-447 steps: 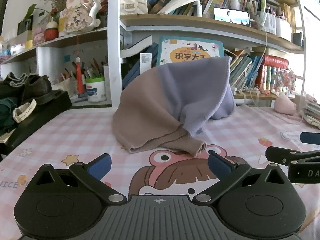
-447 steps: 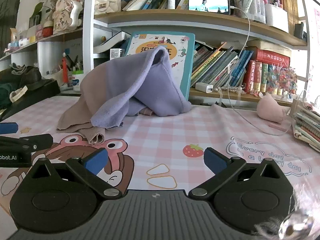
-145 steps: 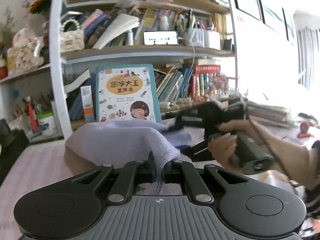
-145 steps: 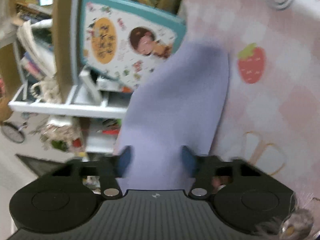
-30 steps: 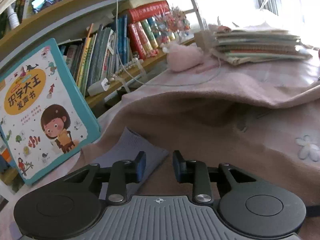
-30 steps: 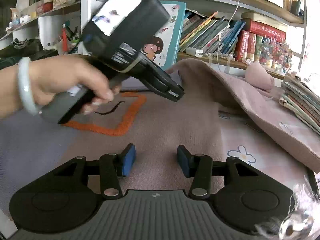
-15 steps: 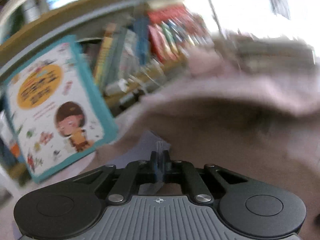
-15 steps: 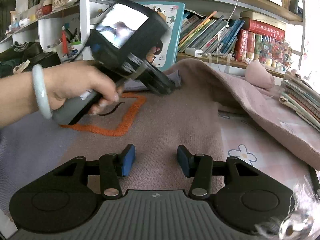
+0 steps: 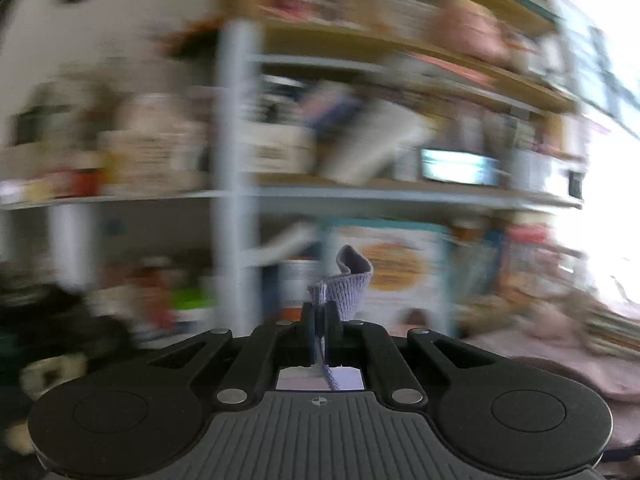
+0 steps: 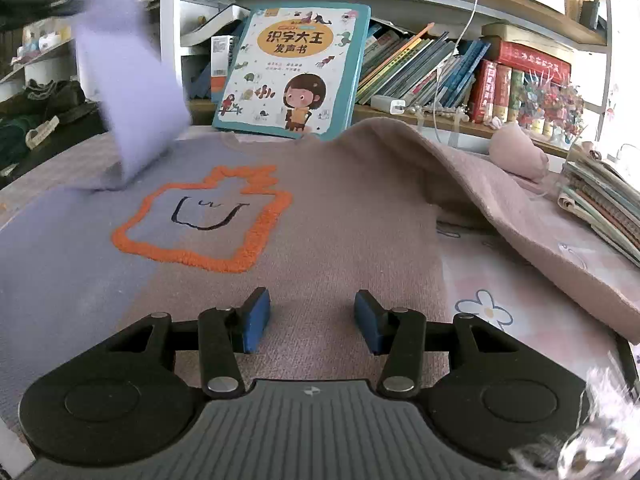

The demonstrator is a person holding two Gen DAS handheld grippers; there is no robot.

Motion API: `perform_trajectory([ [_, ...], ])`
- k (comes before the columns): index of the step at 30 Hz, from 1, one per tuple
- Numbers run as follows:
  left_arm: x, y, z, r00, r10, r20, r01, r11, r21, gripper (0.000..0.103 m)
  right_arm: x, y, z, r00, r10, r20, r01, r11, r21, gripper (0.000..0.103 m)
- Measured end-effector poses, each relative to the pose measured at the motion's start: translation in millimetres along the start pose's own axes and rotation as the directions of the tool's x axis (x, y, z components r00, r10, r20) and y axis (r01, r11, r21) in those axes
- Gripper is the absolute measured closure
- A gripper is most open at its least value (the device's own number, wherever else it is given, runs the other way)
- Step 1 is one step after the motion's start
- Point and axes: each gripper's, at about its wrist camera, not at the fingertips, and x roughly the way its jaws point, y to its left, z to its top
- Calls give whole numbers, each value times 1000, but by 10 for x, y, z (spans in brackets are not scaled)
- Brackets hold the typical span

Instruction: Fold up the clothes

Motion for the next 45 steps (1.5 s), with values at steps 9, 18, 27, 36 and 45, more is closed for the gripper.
perform_trajectory([
  [9, -262, 1081, -338, 950, 297, -99, -307, 944, -119, 98, 23, -4, 50, 1000, 1, -25, -1, 1000, -9, 58],
  [18, -138, 1404, -693, 928, 319, -193, -348, 926, -144, 98, 29, -3, 62, 999, -2, -33, 2, 1000, -5, 58],
  [27, -312, 1444, -803, 889, 391, -240, -425, 899, -110, 40, 34, -18, 82, 999, 5, -45, -5, 1000, -1, 57],
  [36, -639, 611, -1117, 944, -68, -322, -10, 972, -235, 41, -46, -119, 113, 995, -53, -81, 51, 998, -26, 55],
  [45, -420, -20, -1526, 861, -226, -456, 119, 961, -251, 43, -233, -431, -12, 971, -216, -101, 214, 976, -26, 56],
])
